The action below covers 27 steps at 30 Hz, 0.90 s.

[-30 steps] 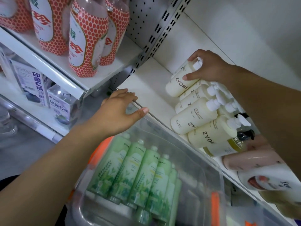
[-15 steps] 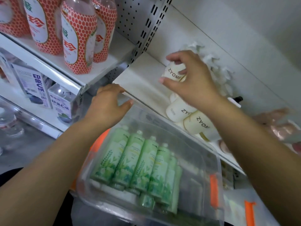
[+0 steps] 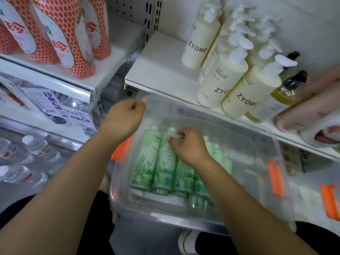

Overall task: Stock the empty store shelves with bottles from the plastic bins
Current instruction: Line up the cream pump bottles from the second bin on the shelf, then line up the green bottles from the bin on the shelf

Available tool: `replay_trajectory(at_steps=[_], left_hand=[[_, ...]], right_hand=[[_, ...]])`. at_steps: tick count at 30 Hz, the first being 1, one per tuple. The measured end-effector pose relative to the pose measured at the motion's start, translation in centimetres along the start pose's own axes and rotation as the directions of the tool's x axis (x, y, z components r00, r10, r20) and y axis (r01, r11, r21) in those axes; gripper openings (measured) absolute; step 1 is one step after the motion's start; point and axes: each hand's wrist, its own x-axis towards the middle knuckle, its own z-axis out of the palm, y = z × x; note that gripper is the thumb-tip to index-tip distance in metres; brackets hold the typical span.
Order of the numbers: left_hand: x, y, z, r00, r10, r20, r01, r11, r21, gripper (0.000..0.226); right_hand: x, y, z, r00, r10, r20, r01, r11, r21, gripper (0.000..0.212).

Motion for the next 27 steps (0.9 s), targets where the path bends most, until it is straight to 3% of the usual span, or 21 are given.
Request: replay_trajectory(at_steps=[3, 6, 9, 15, 23, 27], left_hand=[[-0.1, 0.1, 0.3, 1.000, 0.002, 0.029, -0.002, 1.000, -0.022, 0.060], [0.0, 0.0, 0.3, 0.998, -0.005, 0.064, 0.008, 0.999, -0.052, 0.070], [0.0, 0.0, 0.3, 0.997, -0.014, 0.082, 0.022, 0.995, -0.097, 0.072], [-0.1, -0.1, 0.4, 0.997, 0.007, 0.072, -0.002, 0.997, -0.072, 0.065], [-0.1, 0.0, 0.4, 0.998, 0.026, 0.064, -0.022, 0.997, -0.068, 0.064], [0.1, 0.0, 0.5, 0.998, 0.008, 0.070, -0.003, 0.998, -0.066, 0.062]], right_hand=[[-0.6, -0.6, 1.2, 0.999, -0.037, 0.015, 0.039, 0.977, -0.208, 0.067], [0.0, -1.2, 1.1, 1.000, 0.010, 0.010, -0.008, 0.973, -0.233, 0.074], [0.3, -1.5, 0.7, 0.998, 0.035, 0.048, -0.023, 0.971, -0.237, 0.073], [-2.0, -1.4, 1.7, 0.994, -0.071, 0.079, 0.094, 0.936, -0.340, 0.061], [-2.8, -2.0, 0.7, 0.984, -0.082, 0.160, 0.120, 0.961, -0.249, 0.049], [-3.5, -1.4, 0.2, 0.987, -0.114, 0.115, 0.122, 0.990, -0.067, 0.048]])
